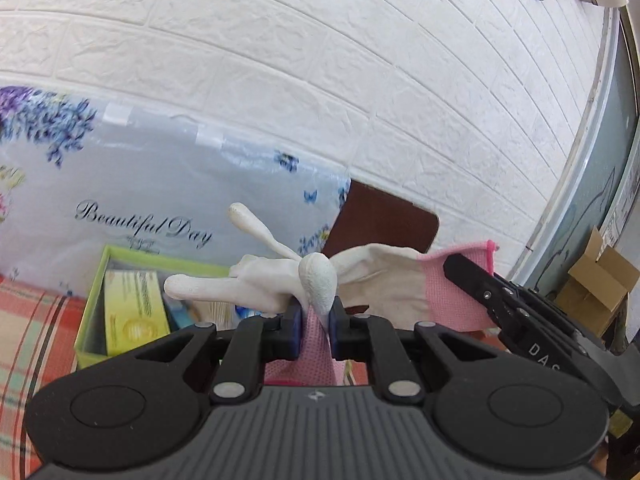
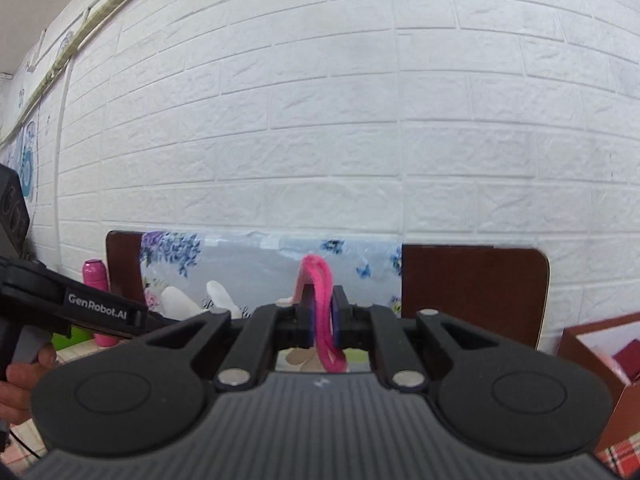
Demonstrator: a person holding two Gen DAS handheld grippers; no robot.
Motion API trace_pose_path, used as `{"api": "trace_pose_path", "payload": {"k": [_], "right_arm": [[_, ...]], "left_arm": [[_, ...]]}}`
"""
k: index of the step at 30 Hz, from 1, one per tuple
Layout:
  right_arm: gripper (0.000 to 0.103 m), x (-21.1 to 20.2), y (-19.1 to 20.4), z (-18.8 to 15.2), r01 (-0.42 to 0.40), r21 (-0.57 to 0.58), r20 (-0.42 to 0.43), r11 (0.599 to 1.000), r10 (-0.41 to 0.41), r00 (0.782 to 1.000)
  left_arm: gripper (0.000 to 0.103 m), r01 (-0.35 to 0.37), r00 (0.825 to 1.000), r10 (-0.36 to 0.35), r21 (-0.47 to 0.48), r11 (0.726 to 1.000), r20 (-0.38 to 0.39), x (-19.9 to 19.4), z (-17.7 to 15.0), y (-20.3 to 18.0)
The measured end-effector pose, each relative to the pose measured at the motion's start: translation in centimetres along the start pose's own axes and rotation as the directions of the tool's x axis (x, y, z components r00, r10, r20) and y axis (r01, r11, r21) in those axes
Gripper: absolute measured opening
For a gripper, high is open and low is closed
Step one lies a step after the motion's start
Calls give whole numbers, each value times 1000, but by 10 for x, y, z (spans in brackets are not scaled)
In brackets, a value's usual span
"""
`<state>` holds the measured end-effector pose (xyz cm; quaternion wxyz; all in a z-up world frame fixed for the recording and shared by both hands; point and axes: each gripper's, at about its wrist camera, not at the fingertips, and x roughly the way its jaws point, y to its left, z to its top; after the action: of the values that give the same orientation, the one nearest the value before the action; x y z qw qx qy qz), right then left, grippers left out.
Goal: Organize objects
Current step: 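Lift both gloves toward the lime-green box with both tools, then lower both gloves into the lime-green box and open both tools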
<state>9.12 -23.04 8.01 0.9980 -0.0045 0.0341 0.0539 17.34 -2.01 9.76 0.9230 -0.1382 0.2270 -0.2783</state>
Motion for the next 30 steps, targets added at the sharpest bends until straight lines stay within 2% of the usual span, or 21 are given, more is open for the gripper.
{"api": "trace_pose_path", "payload": {"k": [4,7,8,9,10,11,12,13,15,19,20,21,22,25,28,29,30], "right_arm": [[8,35,4,1,44,-75,56,996,-40,998],[8,72,3,-14,17,-66,-17,998,-19,1000],[10,87,3,-24,-11,-58,-72,998,7,997],[19,103,4,-37,-44,-56,-151,997,35,988],[29,119,6,-50,-76,-57,-252,996,59,966],[51,130,8,-64,-101,-55,-350,993,75,934],[57,137,9,-77,-123,-47,-426,991,92,900],[57,135,9,-86,-132,-34,-447,991,103,889],[60,120,4,-95,-110,13,-398,994,106,911],[60,111,-9,-87,-106,151,-352,983,154,923],[56,114,-10,-85,-103,158,-351,982,154,924],[46,120,-10,-83,-105,149,-357,983,152,922],[43,125,-8,-83,-105,135,-368,985,148,918],[42,145,-2,-84,-96,92,-410,991,125,903],[42,169,1,-95,-89,68,-511,994,111,853],[44,168,1,-95,-81,60,-512,995,101,853],[51,163,1,-93,-74,57,-502,996,92,860]], "left_arm": [[12,-8,1000,8,-13,1000,24,29,16,12],[13,-37,999,37,-24,999,19,58,17,29],[21,-48,999,48,-31,998,-1,71,14,36],[35,-71,997,70,-38,997,-38,84,10,45],[43,-110,991,106,-47,993,-76,95,4,53],[54,-156,983,150,-53,986,-107,102,-3,61],[54,-197,974,189,-56,979,-122,104,-11,69],[54,-218,970,209,-67,974,-122,101,-16,76],[56,-212,974,202,-109,971,-99,91,-23,88],[56,-193,981,187,-149,970,-53,75,-19,97],[56,-178,984,172,-151,972,-53,74,-17,95],[56,-161,986,154,-153,975,-57,73,-16,93],[56,-146,988,138,-151,978,-61,74,-17,91],[58,-130,987,121,-90,987,-103,92,-21,75],[61,-159,971,145,-60,985,-191,112,-28,70],[61,-172,968,155,-71,983,-200,110,-30,70],[65,-173,970,154,-89,981,-188,104,-30,71]]}}
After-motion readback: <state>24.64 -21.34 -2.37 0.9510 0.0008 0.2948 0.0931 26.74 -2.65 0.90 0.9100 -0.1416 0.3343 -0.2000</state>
